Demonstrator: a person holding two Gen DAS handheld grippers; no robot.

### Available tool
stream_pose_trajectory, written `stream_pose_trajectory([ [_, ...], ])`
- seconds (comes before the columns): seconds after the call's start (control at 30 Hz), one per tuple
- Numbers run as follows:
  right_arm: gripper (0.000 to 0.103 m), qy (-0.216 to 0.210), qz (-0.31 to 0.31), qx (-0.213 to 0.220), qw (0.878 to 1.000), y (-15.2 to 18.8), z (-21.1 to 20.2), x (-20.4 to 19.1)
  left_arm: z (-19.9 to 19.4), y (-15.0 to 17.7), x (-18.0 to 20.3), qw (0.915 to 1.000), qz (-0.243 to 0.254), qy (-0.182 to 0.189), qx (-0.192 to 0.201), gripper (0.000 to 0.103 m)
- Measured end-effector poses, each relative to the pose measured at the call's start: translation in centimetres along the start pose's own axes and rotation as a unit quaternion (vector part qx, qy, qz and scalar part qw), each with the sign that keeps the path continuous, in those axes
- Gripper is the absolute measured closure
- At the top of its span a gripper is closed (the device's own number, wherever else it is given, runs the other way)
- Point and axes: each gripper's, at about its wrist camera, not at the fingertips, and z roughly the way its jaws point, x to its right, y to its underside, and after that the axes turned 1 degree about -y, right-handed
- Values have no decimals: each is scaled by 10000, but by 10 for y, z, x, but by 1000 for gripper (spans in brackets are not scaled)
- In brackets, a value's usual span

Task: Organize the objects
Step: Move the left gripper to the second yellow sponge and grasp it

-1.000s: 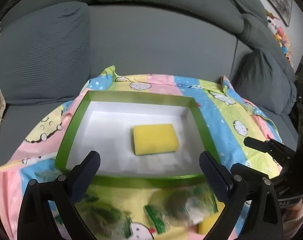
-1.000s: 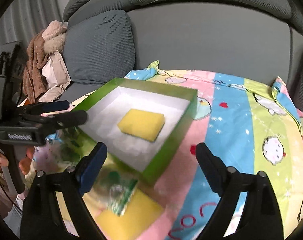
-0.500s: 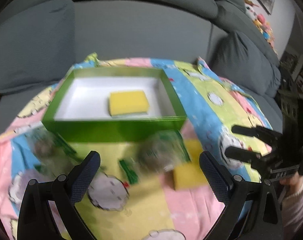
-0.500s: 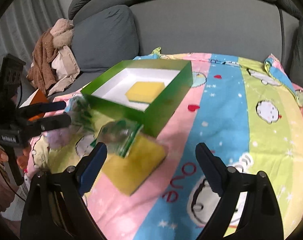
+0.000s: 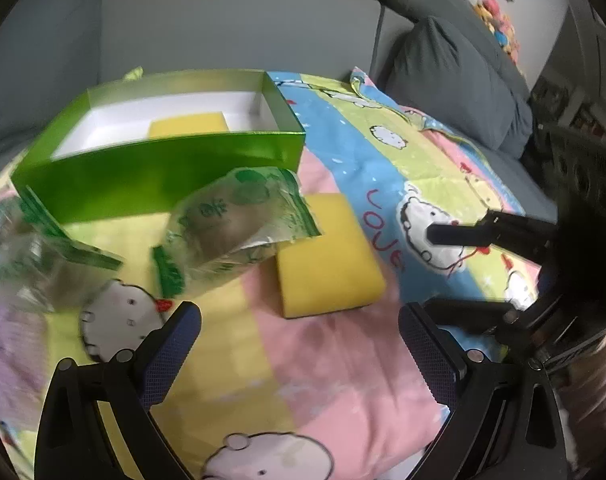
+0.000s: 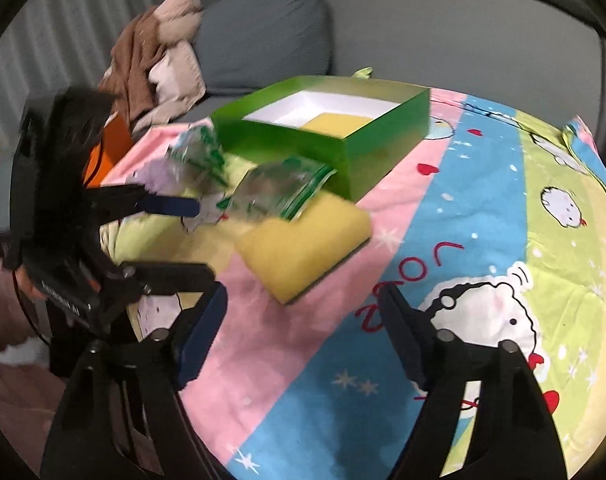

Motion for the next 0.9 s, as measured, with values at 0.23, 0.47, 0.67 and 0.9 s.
stream_pose_trajectory([
  [0.23,35,-24,-348,-111,9993,5,19,-7,18,-6,-13,9975,-603,347,-82,4],
  [0.47,40,-117,-491,-49,9987,-2,31,-12,31,-8,-14,9979,-469,354,-274,15],
  [0.67,48,-168,-536,-75,9984,-10,42,-12,35,-12,-15,9977,-399,476,-272,32],
  [0.9,60,-19,-521,-95,9986,-7,49,-12,41,-12,-13,9963,-474,614,-364,50],
])
